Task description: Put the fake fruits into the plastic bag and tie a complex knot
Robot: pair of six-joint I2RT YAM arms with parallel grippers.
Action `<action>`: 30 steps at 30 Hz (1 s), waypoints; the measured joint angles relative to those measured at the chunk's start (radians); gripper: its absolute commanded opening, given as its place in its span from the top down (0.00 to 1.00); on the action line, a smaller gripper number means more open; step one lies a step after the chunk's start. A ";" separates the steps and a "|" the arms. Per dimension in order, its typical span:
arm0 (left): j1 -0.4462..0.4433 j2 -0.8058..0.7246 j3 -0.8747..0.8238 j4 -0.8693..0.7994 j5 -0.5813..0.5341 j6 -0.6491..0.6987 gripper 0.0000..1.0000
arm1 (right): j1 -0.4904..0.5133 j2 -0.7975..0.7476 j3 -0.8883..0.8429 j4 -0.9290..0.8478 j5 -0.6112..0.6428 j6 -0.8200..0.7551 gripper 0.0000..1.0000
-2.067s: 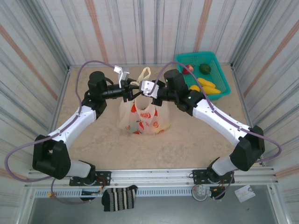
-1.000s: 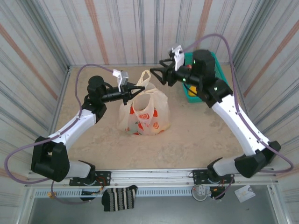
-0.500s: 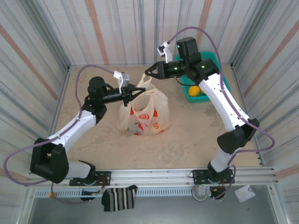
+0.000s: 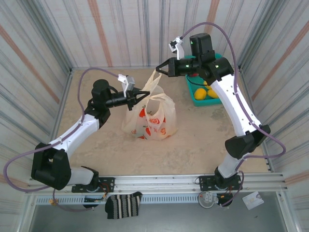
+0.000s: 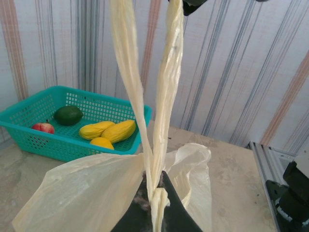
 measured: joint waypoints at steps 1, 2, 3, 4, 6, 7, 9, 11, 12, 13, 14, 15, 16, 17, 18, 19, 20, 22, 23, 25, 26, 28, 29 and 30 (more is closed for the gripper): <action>0.000 0.000 0.000 -0.005 -0.001 0.002 1.00 | 0.004 0.000 0.000 0.000 0.003 0.000 1.00; 0.000 0.000 0.000 -0.005 -0.002 0.002 1.00 | 0.009 -0.002 -0.002 0.002 0.007 0.000 1.00; 0.000 0.000 0.000 -0.005 -0.003 0.002 1.00 | 0.013 -0.006 -0.012 0.016 0.012 0.000 1.00; 0.000 0.000 0.000 -0.005 -0.005 0.002 1.00 | 0.018 -0.019 -0.037 0.037 0.019 0.000 1.00; 0.000 0.000 0.000 -0.009 -0.008 0.002 1.00 | 0.027 -0.085 -0.163 0.107 0.034 0.003 1.00; 0.000 0.000 0.000 -0.009 -0.009 0.002 1.00 | 0.032 -0.124 -0.232 0.143 0.041 0.005 1.00; 0.000 0.000 -0.001 -0.010 -0.009 0.002 1.00 | 0.052 -0.222 -0.398 0.211 0.059 0.006 1.00; 0.000 0.000 -0.001 -0.010 -0.010 0.002 1.00 | 0.082 -0.315 -0.543 0.280 0.071 0.002 1.00; 0.000 0.000 -0.002 -0.010 -0.012 0.002 1.00 | 0.103 -0.365 -0.620 0.325 0.079 -0.002 1.00; 0.000 0.000 -0.002 -0.010 -0.016 0.002 1.00 | 0.122 -0.407 -0.686 0.372 0.082 -0.009 1.00; 0.001 0.000 -0.002 -0.009 -0.019 0.002 1.00 | 0.149 -0.460 -0.770 0.422 0.087 -0.028 1.00; 0.001 0.000 -0.002 -0.010 -0.019 0.002 1.00 | 0.177 -0.501 -0.838 0.459 0.095 -0.050 1.00; 0.000 0.000 -0.003 -0.009 -0.015 0.002 1.00 | 0.204 -0.530 -0.891 0.488 0.113 -0.072 1.00; -0.003 0.000 -0.004 -0.009 -0.006 0.002 1.00 | 0.231 -0.552 -0.943 0.524 0.137 -0.100 1.00; -0.009 0.000 -0.006 -0.009 -0.001 0.002 1.00 | 0.251 -0.561 -0.981 0.556 0.157 -0.125 1.00; -0.011 0.000 -0.009 -0.009 0.000 0.002 1.00 | 0.260 -0.560 -1.005 0.575 0.170 -0.140 1.00; -0.011 0.000 -0.013 -0.010 -0.001 0.002 1.00 | 0.265 -0.555 -1.030 0.600 0.186 -0.160 1.00; -0.010 0.000 -0.017 -0.013 -0.003 0.001 1.00 | 0.267 -0.534 -1.058 0.631 0.219 -0.187 1.00; -0.010 0.000 -0.018 -0.013 -0.005 -0.001 1.00 | 0.269 -0.514 -1.061 0.640 0.240 -0.199 1.00; -0.010 0.000 -0.018 -0.013 -0.010 -0.002 1.00 | 0.280 -0.470 -1.058 0.662 0.297 -0.219 1.00; -0.010 0.000 -0.018 -0.014 -0.010 -0.002 1.00 | 0.285 -0.445 -1.054 0.674 0.337 -0.225 1.00; -0.010 0.000 -0.018 -0.020 -0.010 -0.002 1.00 | 0.291 -0.401 -1.041 0.698 0.410 -0.239 1.00; -0.010 0.001 -0.018 -0.021 -0.013 -0.002 1.00 | 0.293 -0.383 -1.034 0.711 0.444 -0.242 1.00; -0.010 0.001 -0.018 -0.022 -0.018 -0.001 1.00 | 0.293 -0.370 -1.028 0.722 0.473 -0.244 1.00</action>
